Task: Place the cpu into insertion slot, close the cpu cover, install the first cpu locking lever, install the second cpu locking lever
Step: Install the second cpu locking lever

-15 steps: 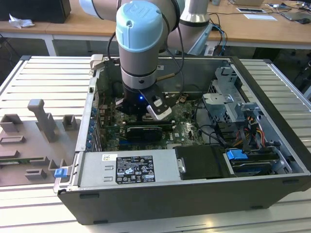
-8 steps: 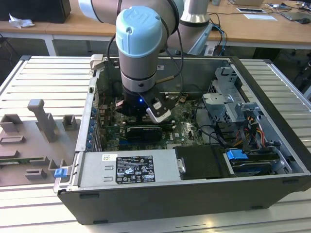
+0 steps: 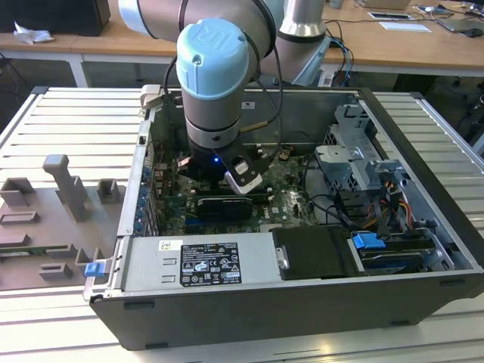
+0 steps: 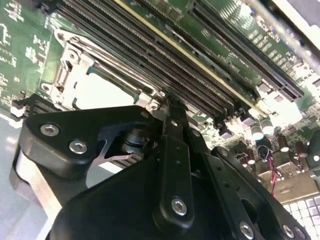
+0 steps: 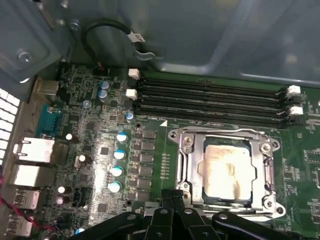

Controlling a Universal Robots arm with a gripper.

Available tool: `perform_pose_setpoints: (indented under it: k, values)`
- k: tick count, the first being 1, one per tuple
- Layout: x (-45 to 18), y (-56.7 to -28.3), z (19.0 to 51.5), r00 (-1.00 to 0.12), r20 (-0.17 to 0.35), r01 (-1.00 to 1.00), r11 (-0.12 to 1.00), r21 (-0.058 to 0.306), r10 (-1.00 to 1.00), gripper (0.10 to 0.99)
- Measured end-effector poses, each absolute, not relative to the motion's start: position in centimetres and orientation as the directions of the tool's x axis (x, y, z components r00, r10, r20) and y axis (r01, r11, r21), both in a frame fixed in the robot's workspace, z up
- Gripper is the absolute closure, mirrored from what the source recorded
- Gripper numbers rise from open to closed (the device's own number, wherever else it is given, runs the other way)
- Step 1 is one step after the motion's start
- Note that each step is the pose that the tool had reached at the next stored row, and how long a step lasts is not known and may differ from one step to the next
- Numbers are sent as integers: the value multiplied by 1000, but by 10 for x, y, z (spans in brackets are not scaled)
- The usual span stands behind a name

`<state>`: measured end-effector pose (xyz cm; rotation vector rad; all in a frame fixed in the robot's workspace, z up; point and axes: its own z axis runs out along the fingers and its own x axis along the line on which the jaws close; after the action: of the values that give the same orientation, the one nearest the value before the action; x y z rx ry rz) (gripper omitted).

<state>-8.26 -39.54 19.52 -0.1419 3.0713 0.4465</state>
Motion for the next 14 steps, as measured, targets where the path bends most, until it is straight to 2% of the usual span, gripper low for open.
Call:
perform_pose_setpoints:
  k: [14]
  values:
    - [-83, -395, 215, -995, -49, -95, 953, 288, -85, 980]
